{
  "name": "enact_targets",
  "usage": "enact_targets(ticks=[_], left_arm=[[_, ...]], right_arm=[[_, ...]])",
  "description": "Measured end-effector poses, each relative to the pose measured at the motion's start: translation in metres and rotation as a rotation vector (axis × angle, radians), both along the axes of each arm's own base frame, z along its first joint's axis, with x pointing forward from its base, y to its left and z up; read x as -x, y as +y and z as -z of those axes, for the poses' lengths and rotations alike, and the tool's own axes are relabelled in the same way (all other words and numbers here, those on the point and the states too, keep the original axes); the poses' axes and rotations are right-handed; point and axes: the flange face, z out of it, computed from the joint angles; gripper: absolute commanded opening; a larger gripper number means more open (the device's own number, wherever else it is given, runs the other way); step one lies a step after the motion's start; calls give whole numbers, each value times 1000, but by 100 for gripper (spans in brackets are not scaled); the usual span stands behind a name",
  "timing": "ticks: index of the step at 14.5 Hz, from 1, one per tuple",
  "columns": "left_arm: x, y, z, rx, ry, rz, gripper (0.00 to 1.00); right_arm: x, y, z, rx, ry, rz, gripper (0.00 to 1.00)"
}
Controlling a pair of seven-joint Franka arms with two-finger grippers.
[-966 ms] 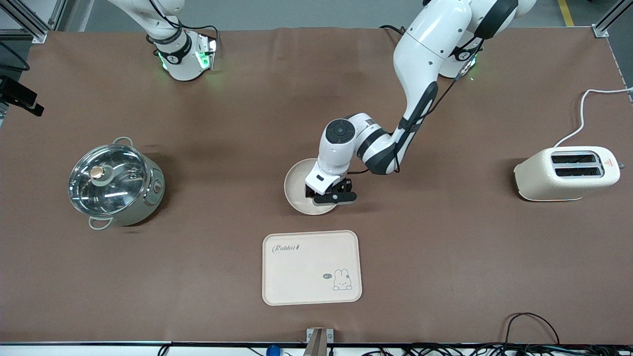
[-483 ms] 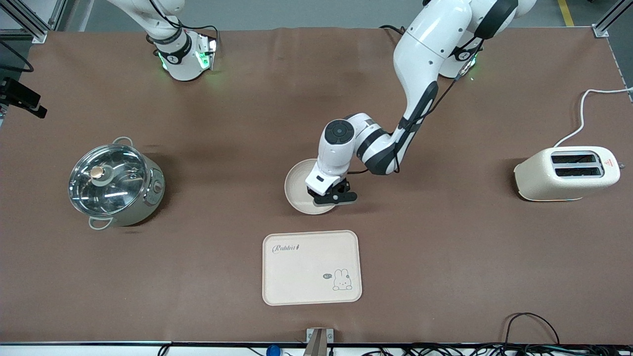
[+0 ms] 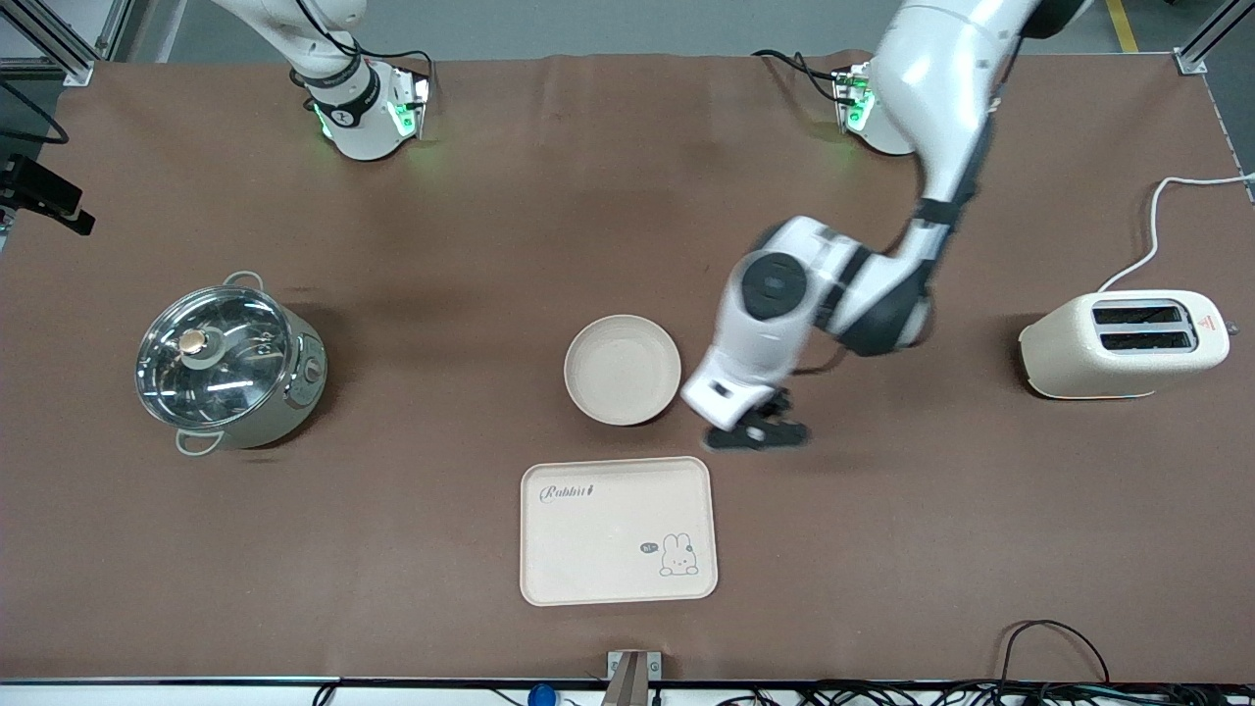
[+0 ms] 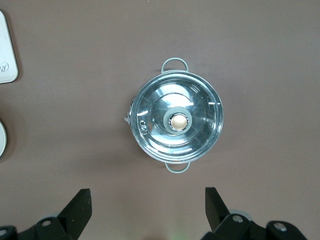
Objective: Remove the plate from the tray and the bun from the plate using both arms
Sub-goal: 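Lift the bun and carry it toward the toaster with the left gripper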
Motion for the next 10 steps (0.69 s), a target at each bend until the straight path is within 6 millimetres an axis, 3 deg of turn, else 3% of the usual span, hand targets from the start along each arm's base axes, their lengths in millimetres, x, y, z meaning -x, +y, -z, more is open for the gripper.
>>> enact_targets(ticks=[1,3,4,5,6,7,9,10], left_arm=[[-15,37,5,-4,15,-1,1],[-32,95,35,-9,60,-8,9],[-37,112,52,3,75,-11,25],[-40,122,68,20,90,-13,59],[-41,124,81,34,99,-17,84],[-41,122,89,42,100,-18,100],[-42,118,86,52,85,-14,100],[-46,120,75,57,66,-17,100]], right_arm=[[0,0,0,0,0,0,100],[-1,0,0,1,-5,-1,100],[-1,0,0,1,-8,-1,100],[-2,0,-1,1,-12,-1,100],[-2,0,-1,2,-14,-1,100],[-2,0,-1,2,-14,-1,100],[-2,0,0,2,-14,-1,100],[-2,0,0,1,-14,-1,100]])
